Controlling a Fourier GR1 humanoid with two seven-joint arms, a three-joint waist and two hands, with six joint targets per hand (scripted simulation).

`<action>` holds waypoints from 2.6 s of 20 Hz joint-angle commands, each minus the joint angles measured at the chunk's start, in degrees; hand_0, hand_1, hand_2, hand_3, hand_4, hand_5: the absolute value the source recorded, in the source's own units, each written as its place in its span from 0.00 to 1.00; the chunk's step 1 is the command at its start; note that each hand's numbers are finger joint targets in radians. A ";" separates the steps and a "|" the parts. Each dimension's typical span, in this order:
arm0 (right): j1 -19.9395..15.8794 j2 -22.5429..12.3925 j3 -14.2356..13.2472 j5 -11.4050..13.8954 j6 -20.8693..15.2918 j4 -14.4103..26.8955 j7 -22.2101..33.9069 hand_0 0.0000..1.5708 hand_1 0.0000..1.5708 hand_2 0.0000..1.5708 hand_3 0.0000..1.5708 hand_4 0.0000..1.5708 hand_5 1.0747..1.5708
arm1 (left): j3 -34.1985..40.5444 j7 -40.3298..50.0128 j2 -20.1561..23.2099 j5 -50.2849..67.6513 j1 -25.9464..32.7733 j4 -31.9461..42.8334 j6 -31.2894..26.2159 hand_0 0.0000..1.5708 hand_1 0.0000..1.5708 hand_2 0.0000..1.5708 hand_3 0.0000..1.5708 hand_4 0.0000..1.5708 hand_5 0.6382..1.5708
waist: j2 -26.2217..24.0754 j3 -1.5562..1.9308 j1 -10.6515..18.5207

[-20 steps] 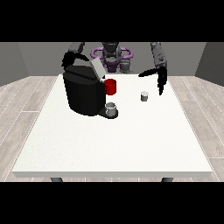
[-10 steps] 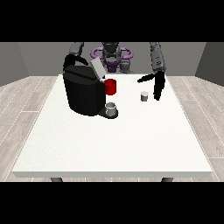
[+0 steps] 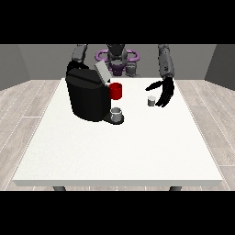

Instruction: Insert the coffee pod into the coffee machine and close the lid

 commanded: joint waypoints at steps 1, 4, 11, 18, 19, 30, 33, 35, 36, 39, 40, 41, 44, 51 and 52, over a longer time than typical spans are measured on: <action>0.08 0.59 1.52 1.00 -0.13 -1.31 0.00 0.00 0.00 0.00 0.00 0.25 1.00 | 0.40 -3.04 3.51 -2.49 -1.15 4.76 -0.25 0.40 0.40 0.48 0.31 0.00 1.00 | 1.63 -0.02 -1.43; 0.29 0.60 1.37 0.16 0.93 -0.52 -0.44 0.00 0.00 0.00 0.00 0.25 1.00 | -2.12 -3.43 0.80 -6.21 -0.61 5.42 4.18 0.36 0.36 0.44 0.26 0.00 1.00 | 1.21 -0.02 -2.00; -0.81 -0.44 -0.61 0.14 0.58 2.91 0.08 0.00 0.00 0.00 0.00 0.33 1.00 | -2.22 -3.48 -0.63 -9.61 -3.47 6.74 9.01 0.46 0.46 0.54 0.39 0.10 1.00 | 0.06 -0.01 -1.03; 1.06 1.41 2.27 0.41 0.54 -2.87 1.89 0.00 0.00 0.00 0.00 0.33 1.00 | -1.55 -7.31 -1.32 -12.78 -3.46 12.28 16.54 0.59 0.59 0.66 0.53 0.23 1.00 | 1.03 -0.02 -3.53; -2.11 -0.70 -2.97 -2.14 1.76 3.23 -4.40 0.00 0.00 0.00 0.00 0.32 1.00 | -2.41 -7.91 -0.24 -13.57 -5.31 9.20 16.39 0.62 0.62 0.69 0.55 0.21 1.00 | 3.93 0.01 -1.70; -2.01 0.45 0.14 -1.59 1.15 -0.43 0.39 0.00 0.00 0.00 0.00 0.25 1.00 | -1.24 -10.93 3.08 -14.39 -10.74 12.42 10.74 0.91 0.91 0.93 0.91 0.36 1.00 | 1.83 -0.02 -3.55; 1.42 1.52 -0.26 -2.24 1.41 3.54 -1.48 0.00 0.00 0.00 0.00 0.28 1.00 | -2.64 -11.54 2.35 -14.51 -10.72 10.46 6.53 0.92 0.92 0.92 0.88 0.40 1.00 | -2.11 0.00 -2.25; -1.11 1.54 -2.55 -3.33 0.21 6.67 -0.28 0.00 0.00 0.00 0.00 0.28 1.00 | -4.30 -8.75 0.26 -15.60 -12.60 8.38 5.45 0.88 0.88 0.90 0.86 0.37 1.00 | -3.86 0.03 -0.78; -0.06 -1.43 -4.03 -3.90 2.78 8.40 -1.50 0.00 0.00 0.00 0.00 0.28 1.00 | -4.55 -7.30 0.90 -15.69 -13.97 7.59 3.75 0.85 0.85 0.89 0.87 0.38 1.00 | -4.70 0.05 -1.22; -2.36 0.72 -2.59 -2.65 0.60 8.67 -1.60 0.00 0.00 0.00 0.00 0.31 1.00 | -3.38 -9.80 1.31 -15.13 -15.00 6.81 3.15 0.79 0.79 0.84 0.84 0.34 1.00 | -2.96 0.01 -0.20; -2.26 0.30 -3.37 -3.46 1.71 10.63 -2.57 0.00 0.00 0.00 0.00 0.31 1.00 | -3.81 -5.00 0.78 -14.94 -18.57 6.01 0.14 0.80 0.80 0.84 0.83 0.34 1.00 | -4.48 0.04 -0.69; 0.09 1.76 -0.43 -1.35 -0.88 8.85 -2.27 0.00 0.00 0.00 0.00 0.31 1.00 | -3.97 -7.92 1.87 -15.63 -16.66 6.54 0.49 0.80 0.80 0.85 0.82 0.35 1.00 | -4.83 0.01 -1.19; -1.81 -0.75 -2.63 -3.18 2.38 9.90 -0.36 0.00 0.00 0.00 0.00 0.28 1.00 | -3.88 -9.09 1.94 -15.14 -16.61 4.90 -2.08 0.80 0.80 0.85 0.82 0.36 1.00 | -6.15 0.01 0.09; -2.06 -0.52 -3.32 -4.71 2.85 10.81 -2.11 0.00 0.00 0.00 0.00 0.30 1.00 | -3.53 -2.74 -0.74 -15.96 -20.25 3.12 -2.91 0.81 0.81 0.85 0.82 0.35 1.00 | -6.81 0.02 -1.40; -1.99 -0.14 -1.85 -3.17 2.65 10.51 -3.87 0.00 0.00 0.00 0.00 0.30 1.00 | -2.06 -2.30 1.69 -15.53 -22.98 4.02 -4.21 0.80 0.80 0.85 0.82 0.34 1.00 | -4.63 0.02 -2.74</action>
